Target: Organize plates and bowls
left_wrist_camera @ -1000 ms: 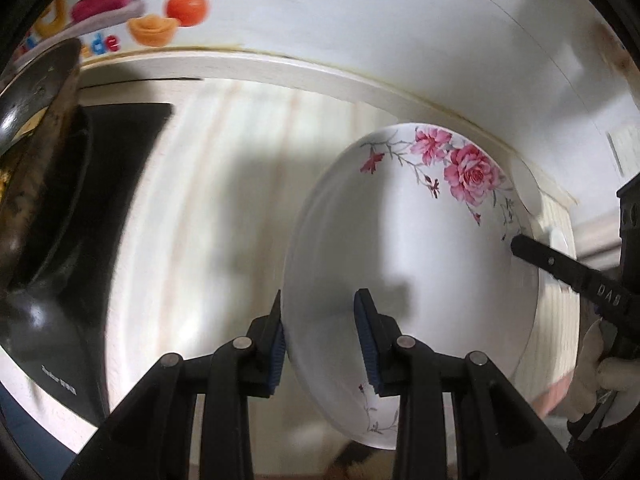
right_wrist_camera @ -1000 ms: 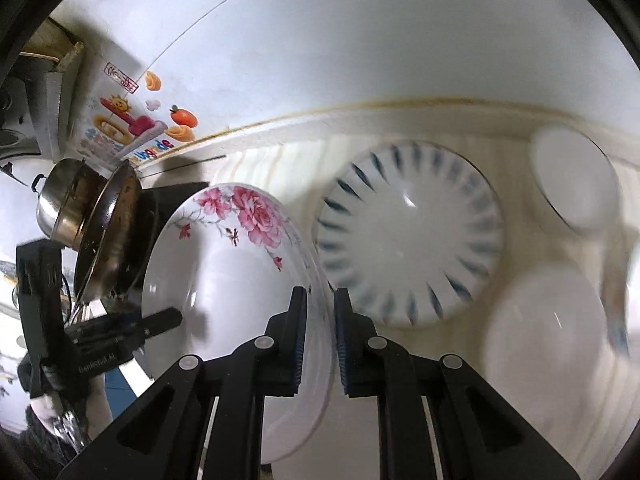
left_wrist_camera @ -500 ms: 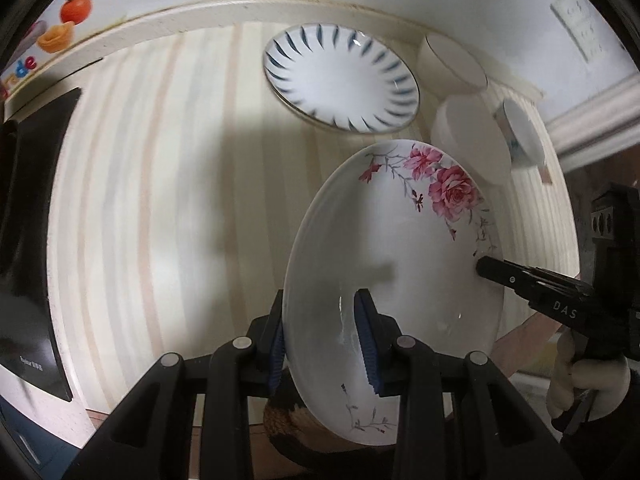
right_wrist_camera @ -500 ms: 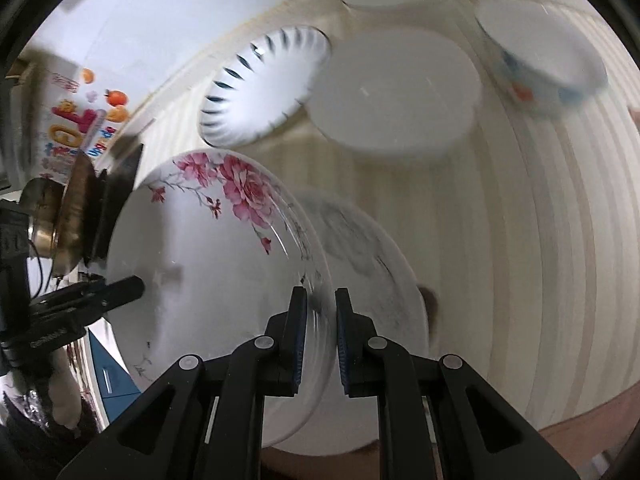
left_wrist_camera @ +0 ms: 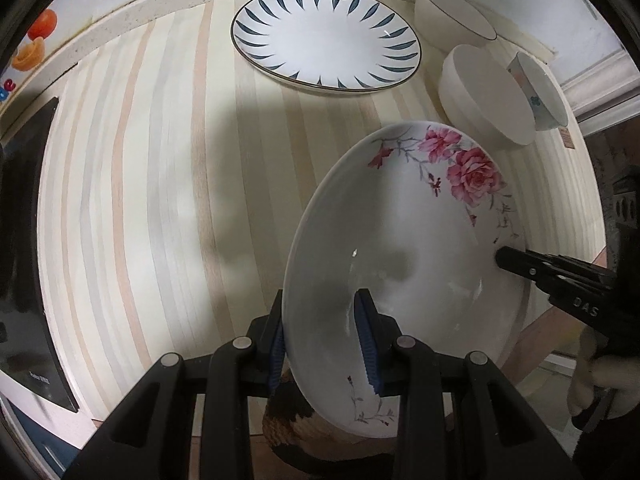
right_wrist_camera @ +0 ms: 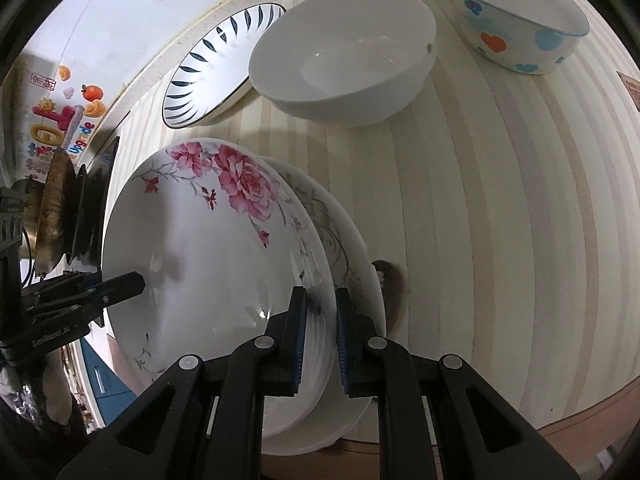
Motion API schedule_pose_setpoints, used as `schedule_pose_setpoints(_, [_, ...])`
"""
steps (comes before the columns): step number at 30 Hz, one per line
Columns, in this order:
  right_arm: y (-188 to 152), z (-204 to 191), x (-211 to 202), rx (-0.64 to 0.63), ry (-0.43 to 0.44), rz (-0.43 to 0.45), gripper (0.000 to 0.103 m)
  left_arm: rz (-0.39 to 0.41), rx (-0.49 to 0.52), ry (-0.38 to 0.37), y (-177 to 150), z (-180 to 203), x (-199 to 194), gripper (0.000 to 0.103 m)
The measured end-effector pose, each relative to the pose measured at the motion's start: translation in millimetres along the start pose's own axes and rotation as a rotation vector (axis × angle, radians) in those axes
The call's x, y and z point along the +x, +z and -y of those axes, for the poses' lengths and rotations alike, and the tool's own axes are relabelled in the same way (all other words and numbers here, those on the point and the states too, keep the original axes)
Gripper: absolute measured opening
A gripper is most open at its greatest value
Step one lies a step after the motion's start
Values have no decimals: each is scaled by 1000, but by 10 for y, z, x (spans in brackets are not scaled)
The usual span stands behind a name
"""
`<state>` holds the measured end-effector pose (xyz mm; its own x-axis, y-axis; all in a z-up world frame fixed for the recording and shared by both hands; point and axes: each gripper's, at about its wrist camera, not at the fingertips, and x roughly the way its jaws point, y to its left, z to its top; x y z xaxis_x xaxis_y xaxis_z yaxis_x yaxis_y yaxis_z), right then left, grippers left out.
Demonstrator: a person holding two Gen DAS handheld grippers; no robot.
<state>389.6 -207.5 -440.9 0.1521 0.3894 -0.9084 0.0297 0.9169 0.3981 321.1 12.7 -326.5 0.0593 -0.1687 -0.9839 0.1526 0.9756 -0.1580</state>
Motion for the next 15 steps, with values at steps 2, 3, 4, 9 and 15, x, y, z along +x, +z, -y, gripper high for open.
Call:
schedule_pose_setpoints(2, [27,-40,18,-6,-7,-1,16,-5,7,16,5,3,25,29])
schedule_pose_setpoints(3, [28,-47,17,-6,-12,-3,16,-10,6,18,6,5,38,29])
schedule_pose_setpoints(4, [27,-43,11,-5,-14,-5,16,-15,5,18,6,5,55,29])
schedule_pose_setpoints(9, [20,-49,-9,6,-16,-10,16,-36,8,21,16,-1,121,29])
schedule_pose_setpoints(15, [14,-34,-30,30,-10,-9,16,-50,-12,-3,65,16,266,30])
